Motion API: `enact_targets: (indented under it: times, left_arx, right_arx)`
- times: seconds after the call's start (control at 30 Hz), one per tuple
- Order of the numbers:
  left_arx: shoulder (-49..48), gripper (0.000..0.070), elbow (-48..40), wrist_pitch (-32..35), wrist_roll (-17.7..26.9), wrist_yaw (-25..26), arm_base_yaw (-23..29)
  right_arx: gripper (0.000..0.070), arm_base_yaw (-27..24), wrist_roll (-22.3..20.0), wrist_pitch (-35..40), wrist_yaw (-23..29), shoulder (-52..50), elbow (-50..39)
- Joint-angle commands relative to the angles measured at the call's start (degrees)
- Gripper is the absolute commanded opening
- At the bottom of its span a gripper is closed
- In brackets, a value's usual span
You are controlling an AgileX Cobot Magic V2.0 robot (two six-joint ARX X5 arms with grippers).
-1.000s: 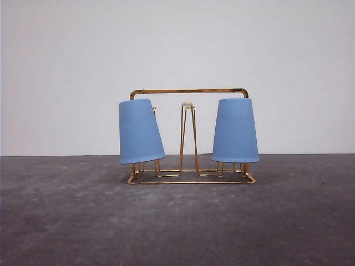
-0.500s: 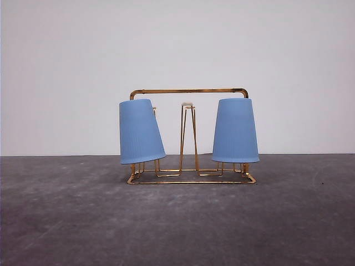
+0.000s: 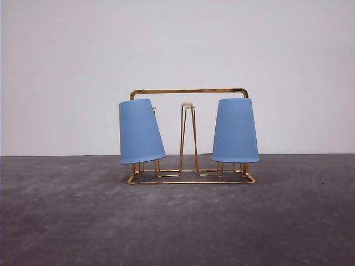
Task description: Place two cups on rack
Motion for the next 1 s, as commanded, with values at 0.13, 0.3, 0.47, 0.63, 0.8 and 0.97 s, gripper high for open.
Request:
enact_targets:
  times: [0.13, 0.3, 0.47, 0.63, 0.8, 0.97]
  left_arx:
    - [-0.1, 0.0026, -0.8, -0.4, -0.4, 0.0, 0.0]
    - [-0.1, 0.0026, -0.8, -0.4, -0.4, 0.0, 0.0]
    - [-0.1, 0.0026, -0.8, -0.4, -0.4, 0.0, 0.0]
    - [-0.1, 0.0026, -0.8, -0.4, -0.4, 0.0, 0.0]
    - [-0.1, 0.0026, -0.8, -0.4, -0.4, 0.0, 0.0]
    - [-0.1, 0.0026, -0.8, -0.4, -0.4, 0.0, 0.0]
  right_arx:
    - [0.0011, 0.1, -0.2, 0.6, 0.2, 0.0, -0.1]
    - [0.0011, 0.1, -0.2, 0.6, 0.2, 0.0, -0.1]
    - [0.0011, 0.1, -0.2, 0.6, 0.2, 0.0, -0.1]
    - [0.0011, 0.1, -0.2, 0.6, 0.2, 0.0, -0.1]
    - [0.0011, 0.1, -0.2, 0.6, 0.2, 0.0, -0.1]
    - [0.0011, 0.1, -0.2, 0.6, 0.2, 0.0, -0.1]
